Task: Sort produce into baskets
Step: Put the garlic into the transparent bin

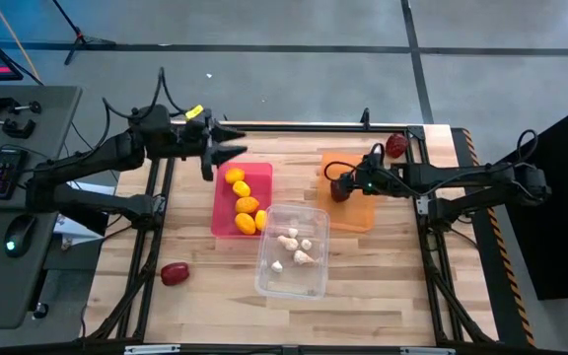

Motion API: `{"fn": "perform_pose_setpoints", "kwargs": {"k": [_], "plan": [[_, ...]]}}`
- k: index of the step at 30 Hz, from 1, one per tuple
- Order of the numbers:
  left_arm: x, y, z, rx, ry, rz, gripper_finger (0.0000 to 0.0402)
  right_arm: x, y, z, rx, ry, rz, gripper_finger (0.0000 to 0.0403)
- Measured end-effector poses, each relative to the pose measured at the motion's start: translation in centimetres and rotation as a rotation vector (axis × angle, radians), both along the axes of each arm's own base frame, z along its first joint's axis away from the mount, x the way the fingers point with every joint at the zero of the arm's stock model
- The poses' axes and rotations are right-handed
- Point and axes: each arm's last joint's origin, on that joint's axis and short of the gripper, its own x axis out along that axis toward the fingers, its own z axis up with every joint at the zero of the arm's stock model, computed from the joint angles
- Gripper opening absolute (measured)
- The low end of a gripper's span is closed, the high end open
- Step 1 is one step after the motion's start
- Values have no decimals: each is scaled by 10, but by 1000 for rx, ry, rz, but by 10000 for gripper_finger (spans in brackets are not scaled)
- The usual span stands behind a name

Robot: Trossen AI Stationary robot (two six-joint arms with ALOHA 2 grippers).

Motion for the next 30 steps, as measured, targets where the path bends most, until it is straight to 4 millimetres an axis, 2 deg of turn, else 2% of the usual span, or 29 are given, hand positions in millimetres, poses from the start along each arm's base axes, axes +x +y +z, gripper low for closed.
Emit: {"fn": "perform_pose_setpoints", "kwargs": {"k": [3, 5, 8, 11, 16, 22, 26, 30], "plan": [[-5, 8, 4, 11, -27, 56, 200, 1, -4, 1, 45, -54, -81, 392], [-8, 13, 5, 27, -31, 86, 200, 5, -10, 6, 59, -155, -142, 392], [-9, 22, 4, 66, -18, 126, 200, 12, -26, 17, 11, -326, -237, 392], [-7, 33, 0, 85, 4, 161, 200, 9, -48, 23, -28, -405, -337, 392], [2, 56, -10, 68, 42, 222, 200, -12, -91, 12, -54, -312, -523, 391], [20, 89, -24, -23, 13, 304, 200, -39, -146, -11, -26, -167, -593, 391], [25, 105, -28, -144, -65, 342, 200, -48, -165, -28, 66, -147, -594, 390], [25, 116, -30, -157, -87, 366, 200, -48, -168, -40, 117, -104, -576, 373]]}}
